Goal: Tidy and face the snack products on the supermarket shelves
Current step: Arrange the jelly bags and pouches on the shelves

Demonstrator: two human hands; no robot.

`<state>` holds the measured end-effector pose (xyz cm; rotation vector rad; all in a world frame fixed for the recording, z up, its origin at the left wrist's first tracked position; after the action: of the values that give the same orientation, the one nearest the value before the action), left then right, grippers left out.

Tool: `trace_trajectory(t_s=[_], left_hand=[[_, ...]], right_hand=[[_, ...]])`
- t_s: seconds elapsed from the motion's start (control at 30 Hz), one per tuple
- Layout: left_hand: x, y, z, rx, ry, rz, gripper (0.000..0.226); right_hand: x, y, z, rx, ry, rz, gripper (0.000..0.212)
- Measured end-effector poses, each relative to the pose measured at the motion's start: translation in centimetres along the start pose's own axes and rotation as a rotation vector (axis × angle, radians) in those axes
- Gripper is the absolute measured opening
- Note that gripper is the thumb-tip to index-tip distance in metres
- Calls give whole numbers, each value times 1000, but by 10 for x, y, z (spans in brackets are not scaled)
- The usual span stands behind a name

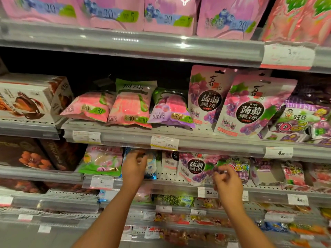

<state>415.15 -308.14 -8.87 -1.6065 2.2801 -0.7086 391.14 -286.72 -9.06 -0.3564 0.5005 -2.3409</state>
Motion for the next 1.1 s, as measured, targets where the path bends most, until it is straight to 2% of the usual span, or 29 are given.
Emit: trace_trajectory(t_s=[0.07, 0.13, 0.23, 0.33, 0.4, 0.5, 0.67, 0.77, 0.93, 1.1], left_hand=[[3, -12, 16, 256, -28, -92, 23], [6, -18, 28, 409, -79, -82, 41], [11, -21, 33, 480, -146, 7, 60], [15, -20, 34, 561, -160, 24, 65], [18, -20, 34, 616, -180, 8, 65], [25, -20, 35, 669, -243, 74, 65], [33, -25, 39, 503, -302, 152, 62], [33, -35, 42, 349, -262, 164, 43], [12, -56, 41, 64, -131, 126, 31], [-32, -67, 47, -137, -145, 163, 39]], right_hand=[[-6, 3, 2, -45, -3, -25, 18], [-10, 9, 6, -68, -16, 17, 22], [-16, 27, 21, -76, -48, 221, 24], [-23, 47, 33, -66, -72, 419, 23], [-26, 57, 38, -63, -61, 493, 21], [-28, 69, 44, -52, -64, 551, 20], [-32, 92, 52, -6, -9, 592, 19], [-34, 107, 57, 15, 44, 594, 18], [-38, 126, 61, 138, 137, 576, 7], [-51, 139, 70, 344, 274, 568, 18]])
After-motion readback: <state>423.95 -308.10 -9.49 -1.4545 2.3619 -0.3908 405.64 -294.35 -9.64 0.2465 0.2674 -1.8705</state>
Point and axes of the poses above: each hand's wrist, its own x-axis towards the middle knuckle, its own y-axis out of the palm, z = x × y, the point moved 1 cm from there along x, towards the middle knuckle, and after that the axes turned 10 degrees about z, right-handed, at the moved point
